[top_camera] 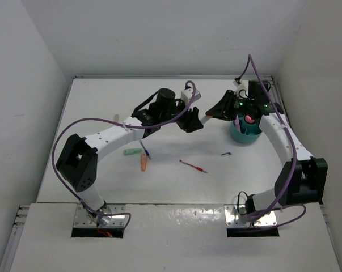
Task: Sort the stationery into containers
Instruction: Place the stationery in the storage box.
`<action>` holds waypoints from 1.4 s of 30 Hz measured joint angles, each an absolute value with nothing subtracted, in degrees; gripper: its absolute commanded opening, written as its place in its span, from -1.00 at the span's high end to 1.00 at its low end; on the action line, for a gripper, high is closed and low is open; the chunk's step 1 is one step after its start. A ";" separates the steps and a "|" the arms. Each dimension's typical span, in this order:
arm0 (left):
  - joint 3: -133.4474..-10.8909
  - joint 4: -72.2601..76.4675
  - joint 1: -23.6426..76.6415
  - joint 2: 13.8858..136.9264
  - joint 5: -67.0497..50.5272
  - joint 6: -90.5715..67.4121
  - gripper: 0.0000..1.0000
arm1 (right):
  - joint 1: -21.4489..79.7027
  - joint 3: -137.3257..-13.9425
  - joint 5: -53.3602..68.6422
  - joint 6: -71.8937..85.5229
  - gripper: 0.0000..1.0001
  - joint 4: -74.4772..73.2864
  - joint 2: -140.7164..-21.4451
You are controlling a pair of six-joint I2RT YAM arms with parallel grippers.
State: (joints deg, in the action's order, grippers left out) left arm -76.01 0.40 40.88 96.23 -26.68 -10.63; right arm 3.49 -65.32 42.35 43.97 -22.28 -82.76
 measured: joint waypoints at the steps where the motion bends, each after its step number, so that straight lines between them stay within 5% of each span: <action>1: -76.01 0.10 40.88 96.25 -26.57 -10.44 -0.86 | 3.55 -66.04 41.32 42.26 1.00 -23.24 -82.76; 9: -76.49 -6.15 37.74 96.25 -22.06 -9.26 -0.94 | 2.85 -83.74 24.34 15.66 1.00 -38.50 -83.88; 16: -76.55 -8.86 34.02 96.55 -20.62 -8.80 -0.94 | 3.14 -82.52 8.97 -3.88 1.00 -43.53 -83.44; 32: -76.71 -11.44 34.13 97.08 -20.01 -6.13 -0.94 | 2.76 -78.61 0.64 -14.50 1.00 -41.74 -93.03; 35: -76.71 -12.03 33.93 97.58 -19.70 -6.00 -0.98 | 2.76 -78.61 -0.03 -14.90 0.83 -41.21 -94.37; 36: -76.71 -12.56 33.80 97.62 -19.64 -6.00 -1.00 | 2.76 -78.65 -0.14 -14.98 0.54 -41.17 -94.78; 39: -76.71 -14.20 32.86 97.65 -19.05 -6.07 -1.00 | 2.90 -79.07 -1.39 -14.81 0.10 -41.67 -96.23; 42: -76.64 -15.68 31.09 97.62 -18.70 -5.74 -1.00 | 3.20 -79.42 -1.72 -14.59 -0.02 -42.87 -96.88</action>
State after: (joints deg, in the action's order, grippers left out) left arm -76.64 -15.68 31.09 97.62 -18.70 -5.74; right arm 3.20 -79.42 -1.72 -14.59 -42.87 -96.88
